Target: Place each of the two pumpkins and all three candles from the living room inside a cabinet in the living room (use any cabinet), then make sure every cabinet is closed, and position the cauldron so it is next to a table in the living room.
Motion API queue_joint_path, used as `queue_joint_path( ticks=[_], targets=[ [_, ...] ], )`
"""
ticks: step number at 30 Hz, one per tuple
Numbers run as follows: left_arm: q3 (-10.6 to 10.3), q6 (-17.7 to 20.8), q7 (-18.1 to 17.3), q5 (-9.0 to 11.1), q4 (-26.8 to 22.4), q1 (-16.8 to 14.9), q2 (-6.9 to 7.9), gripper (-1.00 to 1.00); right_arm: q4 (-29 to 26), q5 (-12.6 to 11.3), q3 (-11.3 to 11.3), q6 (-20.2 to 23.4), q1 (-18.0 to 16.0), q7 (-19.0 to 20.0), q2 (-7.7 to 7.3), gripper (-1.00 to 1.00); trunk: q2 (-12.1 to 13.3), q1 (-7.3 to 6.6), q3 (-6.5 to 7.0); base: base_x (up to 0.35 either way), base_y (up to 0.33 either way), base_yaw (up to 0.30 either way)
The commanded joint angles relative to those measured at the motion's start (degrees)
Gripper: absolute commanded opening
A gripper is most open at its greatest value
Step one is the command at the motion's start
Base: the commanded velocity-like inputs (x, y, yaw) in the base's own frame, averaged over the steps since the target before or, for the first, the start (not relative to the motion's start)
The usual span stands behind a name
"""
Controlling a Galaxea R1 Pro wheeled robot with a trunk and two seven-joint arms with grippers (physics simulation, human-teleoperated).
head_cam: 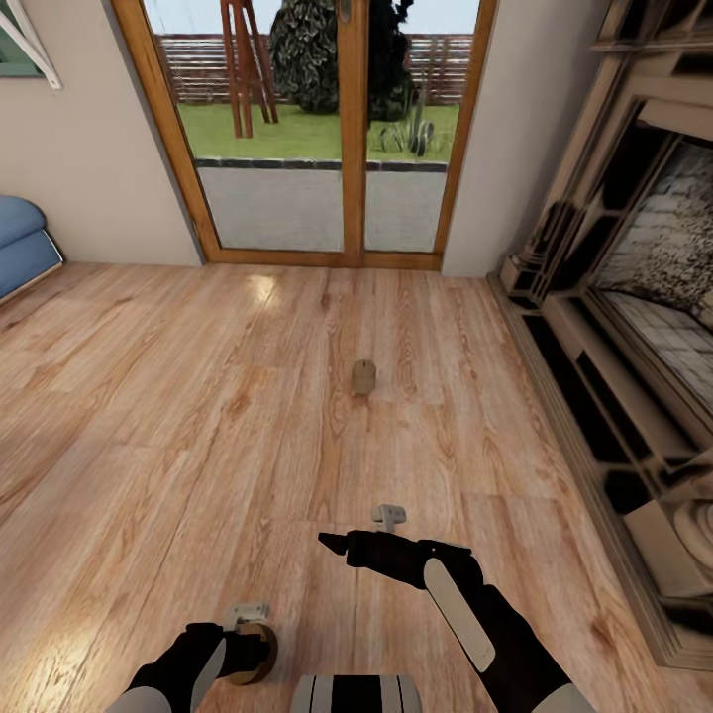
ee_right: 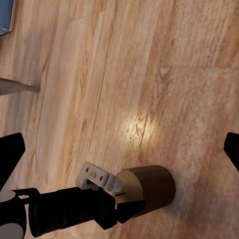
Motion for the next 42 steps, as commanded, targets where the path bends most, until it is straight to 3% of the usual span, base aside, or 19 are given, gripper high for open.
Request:
queue_joint_path(
  ticks=[1,25,42],
  targets=[
    [0.01,-0.01,0.01,-0.12,-0.01,0.0,0.02,-1.0,0.02,0.0,0.0,0.0,0.0,0.0,0.0,1.0,0.0,0.0,0.0,0.0,0.0,0.0],
    [0.26,0.15,-0.38,-0.03,-0.1,0.0,0.16,-1.0,0.07,-0.14,-0.12,-0.03,0.0,-0.13,-0.09,1.0,0.0,0.0,0.0,0.0,0.0,0.0],
    [0.29,1.34,-0.56,0.09,-1.0,-0.14,0.79,-1.0,2.46,-0.28,-1.48,1.27,0.0,-3.02,0.02,1.0,0.23,-0.44,3.77,0.0,0.0,0.0]
  ],
)
